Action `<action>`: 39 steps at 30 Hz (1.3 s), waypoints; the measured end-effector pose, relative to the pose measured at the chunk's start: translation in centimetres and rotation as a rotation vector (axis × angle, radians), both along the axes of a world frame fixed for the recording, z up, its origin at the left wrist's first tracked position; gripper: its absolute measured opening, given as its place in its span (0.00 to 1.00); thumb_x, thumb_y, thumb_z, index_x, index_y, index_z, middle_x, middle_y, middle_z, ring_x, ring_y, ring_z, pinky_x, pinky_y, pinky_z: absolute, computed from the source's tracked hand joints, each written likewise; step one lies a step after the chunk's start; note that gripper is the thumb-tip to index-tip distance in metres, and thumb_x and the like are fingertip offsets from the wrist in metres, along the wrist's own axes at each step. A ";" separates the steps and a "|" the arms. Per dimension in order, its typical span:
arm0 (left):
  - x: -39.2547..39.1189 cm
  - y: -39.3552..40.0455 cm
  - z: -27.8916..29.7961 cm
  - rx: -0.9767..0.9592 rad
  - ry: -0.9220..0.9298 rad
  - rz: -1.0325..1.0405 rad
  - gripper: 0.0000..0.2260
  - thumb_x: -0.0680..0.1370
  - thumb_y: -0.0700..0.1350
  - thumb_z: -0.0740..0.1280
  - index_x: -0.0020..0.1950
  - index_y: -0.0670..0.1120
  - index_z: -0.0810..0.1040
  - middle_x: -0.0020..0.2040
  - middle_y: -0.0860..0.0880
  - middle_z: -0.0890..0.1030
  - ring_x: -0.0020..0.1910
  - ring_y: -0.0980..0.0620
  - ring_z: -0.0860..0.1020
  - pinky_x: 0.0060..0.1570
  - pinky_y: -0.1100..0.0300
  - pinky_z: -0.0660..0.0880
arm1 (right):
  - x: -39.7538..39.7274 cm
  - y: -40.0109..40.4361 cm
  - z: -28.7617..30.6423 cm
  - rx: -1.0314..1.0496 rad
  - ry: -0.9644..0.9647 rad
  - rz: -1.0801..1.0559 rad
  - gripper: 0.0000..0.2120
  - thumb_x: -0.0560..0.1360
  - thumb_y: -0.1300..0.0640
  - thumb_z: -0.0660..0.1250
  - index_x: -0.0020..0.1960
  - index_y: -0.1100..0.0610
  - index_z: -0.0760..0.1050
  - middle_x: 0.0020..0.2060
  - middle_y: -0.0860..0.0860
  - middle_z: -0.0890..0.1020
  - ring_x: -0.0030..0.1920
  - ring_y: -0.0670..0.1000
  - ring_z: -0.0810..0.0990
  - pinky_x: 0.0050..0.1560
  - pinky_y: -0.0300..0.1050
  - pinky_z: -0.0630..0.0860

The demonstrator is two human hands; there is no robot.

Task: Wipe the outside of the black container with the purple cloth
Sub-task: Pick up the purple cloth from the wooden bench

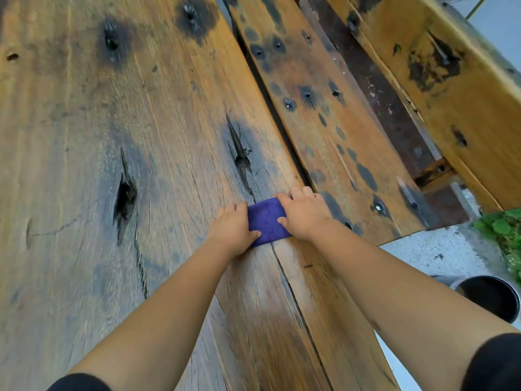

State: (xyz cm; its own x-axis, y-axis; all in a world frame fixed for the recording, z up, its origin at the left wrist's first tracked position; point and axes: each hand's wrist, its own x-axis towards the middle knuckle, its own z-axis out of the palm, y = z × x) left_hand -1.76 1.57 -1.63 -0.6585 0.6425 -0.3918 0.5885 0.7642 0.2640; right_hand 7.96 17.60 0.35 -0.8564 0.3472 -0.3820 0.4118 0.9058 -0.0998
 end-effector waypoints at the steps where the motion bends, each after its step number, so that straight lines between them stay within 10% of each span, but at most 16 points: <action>1: -0.2 0.1 0.2 -0.013 -0.029 0.011 0.27 0.72 0.58 0.71 0.65 0.47 0.69 0.62 0.44 0.74 0.62 0.42 0.71 0.58 0.47 0.72 | 0.0 -0.1 0.3 0.007 -0.014 -0.018 0.26 0.77 0.41 0.62 0.71 0.50 0.65 0.64 0.53 0.71 0.63 0.57 0.67 0.62 0.55 0.67; 14: -0.1 -0.6 0.9 0.008 -0.146 0.083 0.15 0.75 0.50 0.70 0.59 0.48 0.73 0.53 0.47 0.77 0.50 0.45 0.76 0.49 0.51 0.76 | 2.5 -0.6 1.4 -0.101 0.070 -0.132 0.18 0.76 0.51 0.68 0.63 0.49 0.68 0.60 0.52 0.76 0.60 0.56 0.71 0.59 0.55 0.69; 20: 0.3 -0.8 1.2 0.186 -0.262 0.161 0.10 0.72 0.48 0.73 0.39 0.50 0.71 0.37 0.51 0.75 0.36 0.53 0.73 0.31 0.59 0.65 | 2.4 0.3 1.8 -0.129 -0.049 -0.137 0.13 0.75 0.52 0.68 0.58 0.50 0.73 0.56 0.53 0.74 0.59 0.57 0.70 0.58 0.56 0.71; 27: 1.4 -2.0 3.1 0.389 -0.438 0.287 0.08 0.76 0.41 0.71 0.50 0.51 0.76 0.41 0.52 0.78 0.41 0.51 0.77 0.38 0.61 0.73 | 4.6 0.4 1.9 -0.326 0.042 -0.153 0.09 0.71 0.58 0.66 0.40 0.51 0.66 0.41 0.50 0.74 0.48 0.55 0.73 0.45 0.51 0.70; 31: 2.6 -2.6 5.1 0.198 -0.408 0.070 0.16 0.79 0.43 0.68 0.66 0.49 0.75 0.52 0.53 0.79 0.50 0.52 0.77 0.47 0.64 0.71 | 7.3 0.2 3.0 -0.551 0.085 -0.287 0.13 0.69 0.59 0.71 0.47 0.51 0.68 0.40 0.53 0.78 0.39 0.54 0.78 0.36 0.51 0.74; 39: 8.4 -3.2 10.9 0.217 -0.485 -0.061 0.06 0.80 0.42 0.65 0.48 0.51 0.80 0.44 0.53 0.80 0.42 0.56 0.77 0.38 0.65 0.71 | 14.6 -0.4 6.7 -0.882 -0.039 -0.367 0.10 0.71 0.62 0.71 0.51 0.57 0.75 0.45 0.57 0.80 0.44 0.56 0.82 0.43 0.53 0.80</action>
State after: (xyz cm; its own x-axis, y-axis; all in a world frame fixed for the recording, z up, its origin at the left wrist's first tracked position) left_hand 6.64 -1.68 9.25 -0.3940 0.7739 -0.4958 0.4010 0.6302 0.6649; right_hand 22.61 17.22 7.02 -0.7326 0.1656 -0.6602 0.6727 0.3245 -0.6650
